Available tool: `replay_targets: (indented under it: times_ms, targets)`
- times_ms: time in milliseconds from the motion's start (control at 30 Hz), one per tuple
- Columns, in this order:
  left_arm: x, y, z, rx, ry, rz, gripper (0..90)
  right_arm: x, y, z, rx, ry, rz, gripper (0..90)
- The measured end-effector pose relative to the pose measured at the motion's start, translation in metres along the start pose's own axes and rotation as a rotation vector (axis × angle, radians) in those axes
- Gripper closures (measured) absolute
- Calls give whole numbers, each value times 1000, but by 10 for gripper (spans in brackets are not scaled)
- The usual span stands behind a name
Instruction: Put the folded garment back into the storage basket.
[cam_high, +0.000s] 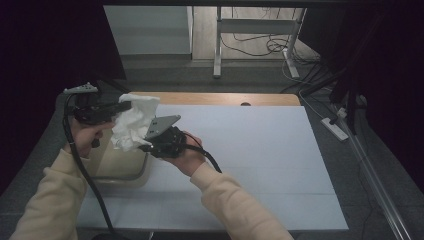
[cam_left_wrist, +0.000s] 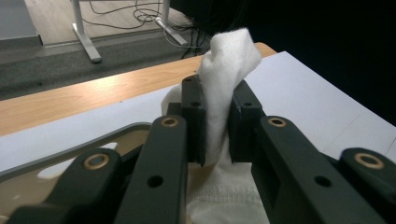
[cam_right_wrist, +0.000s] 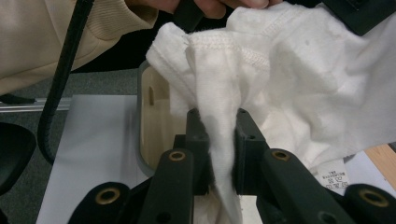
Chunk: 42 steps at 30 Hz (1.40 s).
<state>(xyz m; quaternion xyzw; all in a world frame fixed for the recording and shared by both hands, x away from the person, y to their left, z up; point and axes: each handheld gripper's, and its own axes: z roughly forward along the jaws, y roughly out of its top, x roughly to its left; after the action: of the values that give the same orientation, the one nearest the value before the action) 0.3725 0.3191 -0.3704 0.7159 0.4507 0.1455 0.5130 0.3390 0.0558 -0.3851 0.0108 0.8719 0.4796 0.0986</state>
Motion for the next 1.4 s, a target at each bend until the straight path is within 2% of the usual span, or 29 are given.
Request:
replay_targets:
  times_ms: [300,600,800,1033,1400]
  targets:
    - [15,-6,-12,-1,25,-17,787,1,8,20,10,24,-14,791]
    - [29,-15,-13,18,43,-32,787,0,9,39,20,46,-2,790]
    - [38,-22,-10,31,50,-46,787,-2,7,50,30,56,8,790]
    - [50,-34,2,58,52,-80,787,-5,0,64,60,61,21,790]
    - [53,-35,8,77,63,-66,787,-6,-3,68,71,58,32,790]
